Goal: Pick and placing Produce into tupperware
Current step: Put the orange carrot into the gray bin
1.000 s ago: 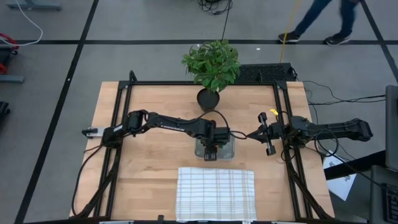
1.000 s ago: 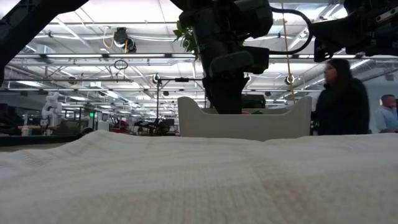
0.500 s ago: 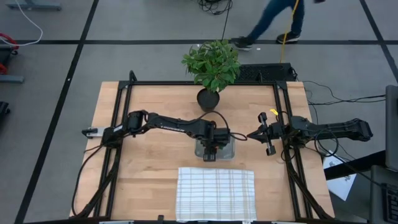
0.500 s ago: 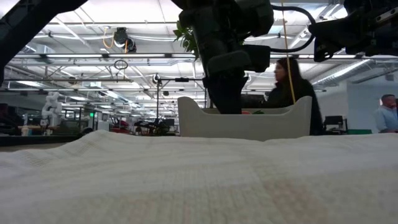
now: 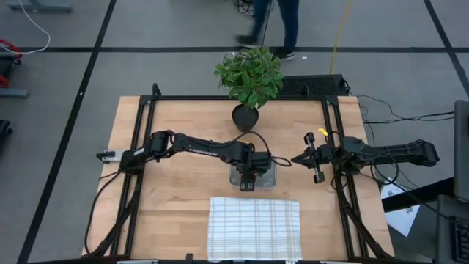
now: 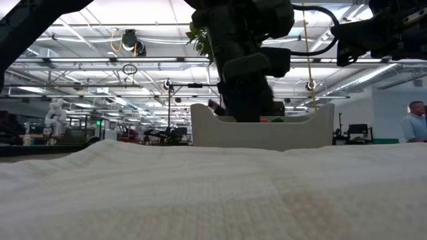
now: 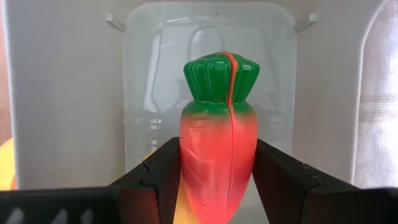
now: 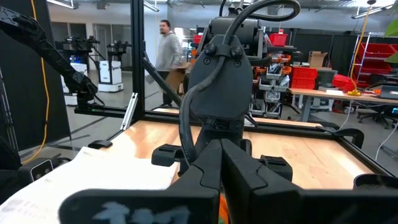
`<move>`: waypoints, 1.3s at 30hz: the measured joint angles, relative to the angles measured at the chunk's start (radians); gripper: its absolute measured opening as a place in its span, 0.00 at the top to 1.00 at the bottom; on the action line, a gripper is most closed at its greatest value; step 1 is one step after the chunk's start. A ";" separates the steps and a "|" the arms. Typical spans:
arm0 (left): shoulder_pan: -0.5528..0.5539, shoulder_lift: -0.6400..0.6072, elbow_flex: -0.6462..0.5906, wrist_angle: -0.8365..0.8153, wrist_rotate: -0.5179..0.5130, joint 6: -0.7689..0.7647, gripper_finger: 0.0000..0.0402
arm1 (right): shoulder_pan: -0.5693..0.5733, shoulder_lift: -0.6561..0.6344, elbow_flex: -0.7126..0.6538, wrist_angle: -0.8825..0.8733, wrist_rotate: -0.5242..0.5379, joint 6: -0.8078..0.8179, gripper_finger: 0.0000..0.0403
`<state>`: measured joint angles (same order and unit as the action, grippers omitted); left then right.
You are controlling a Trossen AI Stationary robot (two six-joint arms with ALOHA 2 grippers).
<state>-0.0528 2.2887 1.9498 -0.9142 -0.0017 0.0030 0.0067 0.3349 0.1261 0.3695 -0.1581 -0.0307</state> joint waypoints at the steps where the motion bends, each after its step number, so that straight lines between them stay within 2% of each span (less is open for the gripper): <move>1: 0.000 0.000 0.000 0.000 0.000 -0.004 0.56 | 0.000 0.000 0.000 0.000 0.000 0.000 1.00; 5: 0.000 0.000 0.000 0.003 0.000 -0.042 0.56 | 0.000 0.000 0.000 0.000 0.000 0.000 1.00; 21: 0.000 0.000 0.000 0.003 0.000 -0.011 0.56 | 0.000 0.000 0.000 0.000 0.000 0.002 1.00; 28: 0.000 0.000 0.000 0.003 0.001 -0.092 0.56 | 0.000 0.000 0.000 0.000 0.000 0.000 1.00; 39: -0.011 0.000 0.000 -0.008 0.009 -0.116 0.56 | 0.000 0.000 0.000 -0.001 0.000 0.000 1.00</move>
<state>-0.0642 2.2887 1.9499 -0.9218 0.0073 -0.1131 0.0067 0.3348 0.1261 0.3687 -0.1581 -0.0307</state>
